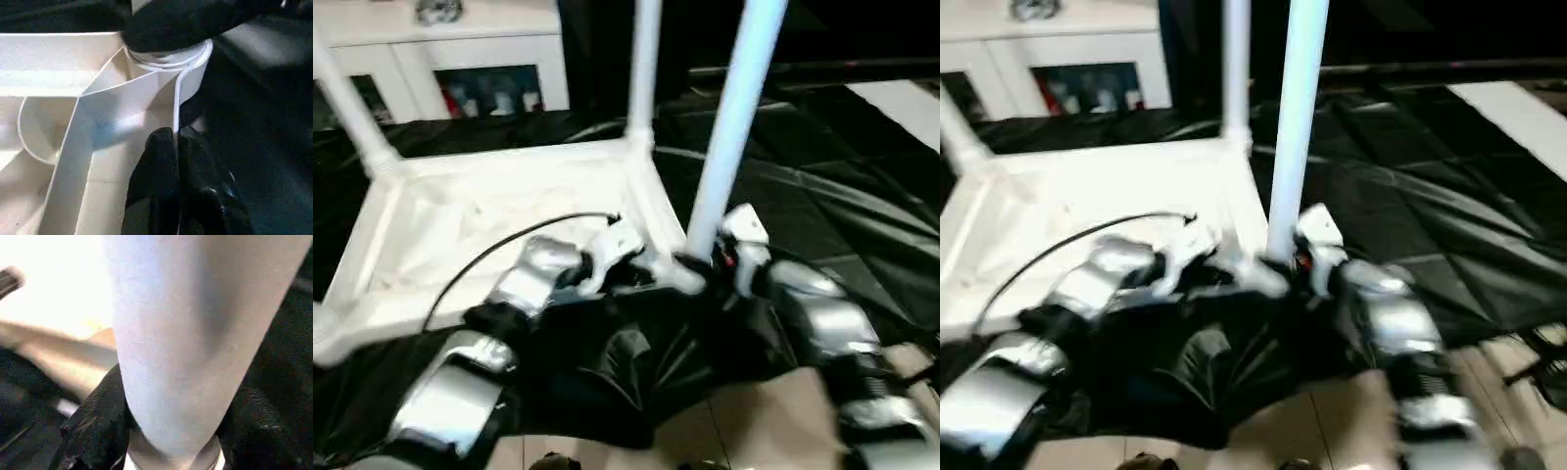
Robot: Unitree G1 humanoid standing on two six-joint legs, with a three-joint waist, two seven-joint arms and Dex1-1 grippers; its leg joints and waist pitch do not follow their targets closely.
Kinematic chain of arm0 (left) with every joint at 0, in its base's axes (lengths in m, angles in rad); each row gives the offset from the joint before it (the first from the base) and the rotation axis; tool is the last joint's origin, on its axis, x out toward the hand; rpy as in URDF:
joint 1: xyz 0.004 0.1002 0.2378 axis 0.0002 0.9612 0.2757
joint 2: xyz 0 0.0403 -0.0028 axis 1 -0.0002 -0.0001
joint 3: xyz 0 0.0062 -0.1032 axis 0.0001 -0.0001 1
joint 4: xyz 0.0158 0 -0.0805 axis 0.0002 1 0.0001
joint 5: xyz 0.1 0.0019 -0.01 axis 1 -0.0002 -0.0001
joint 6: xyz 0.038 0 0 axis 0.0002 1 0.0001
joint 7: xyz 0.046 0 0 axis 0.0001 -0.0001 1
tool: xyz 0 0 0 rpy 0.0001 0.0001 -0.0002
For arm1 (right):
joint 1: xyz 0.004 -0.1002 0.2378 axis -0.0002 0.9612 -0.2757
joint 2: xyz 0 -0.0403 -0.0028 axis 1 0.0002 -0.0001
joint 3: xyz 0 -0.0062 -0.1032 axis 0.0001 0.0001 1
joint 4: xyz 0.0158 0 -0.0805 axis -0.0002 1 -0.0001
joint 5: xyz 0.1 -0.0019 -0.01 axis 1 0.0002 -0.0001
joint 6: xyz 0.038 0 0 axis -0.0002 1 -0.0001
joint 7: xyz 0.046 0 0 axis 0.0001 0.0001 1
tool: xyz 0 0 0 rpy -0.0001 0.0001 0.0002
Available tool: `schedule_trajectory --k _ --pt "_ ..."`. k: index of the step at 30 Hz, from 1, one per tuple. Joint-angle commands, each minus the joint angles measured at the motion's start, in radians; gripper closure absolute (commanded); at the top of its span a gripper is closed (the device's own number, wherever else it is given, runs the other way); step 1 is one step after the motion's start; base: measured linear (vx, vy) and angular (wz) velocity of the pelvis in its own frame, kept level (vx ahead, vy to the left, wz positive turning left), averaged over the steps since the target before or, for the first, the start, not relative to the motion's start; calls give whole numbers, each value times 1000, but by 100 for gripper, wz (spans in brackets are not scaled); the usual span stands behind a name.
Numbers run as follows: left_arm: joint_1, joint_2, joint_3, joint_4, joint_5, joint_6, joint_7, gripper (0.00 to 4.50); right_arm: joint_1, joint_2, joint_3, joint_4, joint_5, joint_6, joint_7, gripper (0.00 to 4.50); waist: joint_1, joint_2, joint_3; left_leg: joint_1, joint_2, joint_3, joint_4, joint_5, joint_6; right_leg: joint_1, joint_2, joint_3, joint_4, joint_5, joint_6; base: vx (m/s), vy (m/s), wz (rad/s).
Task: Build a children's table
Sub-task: Rotate leg to tighten
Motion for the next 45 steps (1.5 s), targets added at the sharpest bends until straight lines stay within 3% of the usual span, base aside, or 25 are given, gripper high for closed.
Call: schedule_trajectory --k 1,3,4,6,8,9,15,17,19,24,29,37,45 --pt "-64 -64 39 2 -28 0 127 450 -24 123 21 81 21 33 -115 255 -13 -3 -66 28 32 -35 -76 -413 -18 25 -55 28 -102 -525 -144 0 0 0" --pt "-64 -71 39 0 -31 -8 125 450 -33 138 30 91 12 16 -126 255 -16 -1 -69 25 33 -37 -80 -408 -16 31 -55 25 -100 -486 -147 0 0 0" --pt "-56 -75 33 -11 -34 -24 97 450 -40 161 61 98 5 -24 -87 255 -19 0 -71 26 34 -36 -81 -406 -12 32 -54 27 -99 -443 -157 0 0 0" --pt "-48 -72 27 -18 -33 -35 76 450 -42 170 68 95 10 -32 -55 199 -22 -6 -71 25 33 -31 -80 -399 2 31 -53 30 -97 -395 -178 0 0 0" --pt "-42 -66 25 -23 -32 -42 59 450 -39 171 67 83 15 -21 -28 185 -23 -4 -71 22 32 -28 -77 -382 20 36 -54 32 -93 -370 -195 0 0 0" --pt "-39 -63 23 -25 -32 -47 50 450 -38 169 69 77 18 -16 -15 167 -23 -8 -71 23 32 -27 -77 -379 25 35 -54 32 -94 -371 -196 0 0 0" --pt "-14 -24 8 -44 -32 -76 -28 450 -17 81 133 21 1 -20 136 118 -20 -6 -74 19 36 -25 -75 -329 42 44 -55 35 -85 -320 -216 0 0 0" --pt "5 11 -8 -60 -32 -114 -100 450 10 -8 167 -38 10 -25 288 118 -19 -6 -73 21 35 -23 -73 -324 46 42 -55 34 -86 -323 -220 0 0 0" --pt "21 40 -20 -76 -35 -151 -165 450 30 -75 184 -89 32 -14 404 118 -9 -7 -74 19 40 -21 -71 -298 71 47 -55 37 -83 -282 -223 0 0 0" --pt "32 68 -31 -95 -42 -160 -231 450 47 -141 208 -130 41 -30 513 118 3 -4 -77 23 43 -19 -70 -274 66 44 -52 35 -74 -250 -246 0 0 0" --pt "45 124 -46 -119 -35 -170 -319 450 61 -227 226 -161 45 -35 660 118 17 -7 -77 24 45 -16 -68 -264 73 45 -53 36 -67 -221 -264 0 0 0" --pt "56 152 -49 -134 -37 -172 -362 450 55 -234 228 -160 47 -29 691 171 21 -7 -75 25 45 -18 -71 -285 50 42 -54 36 -72 -289 -242 0 0 0" --pt "51 139 -40 -123 -32 -161 -321 450 66 -197 216 -153 56 -8 642 228 23 -5 -77 25 45 -18 -70 -270 48 43 -53 36 -70 -265 -244 0 0 0"
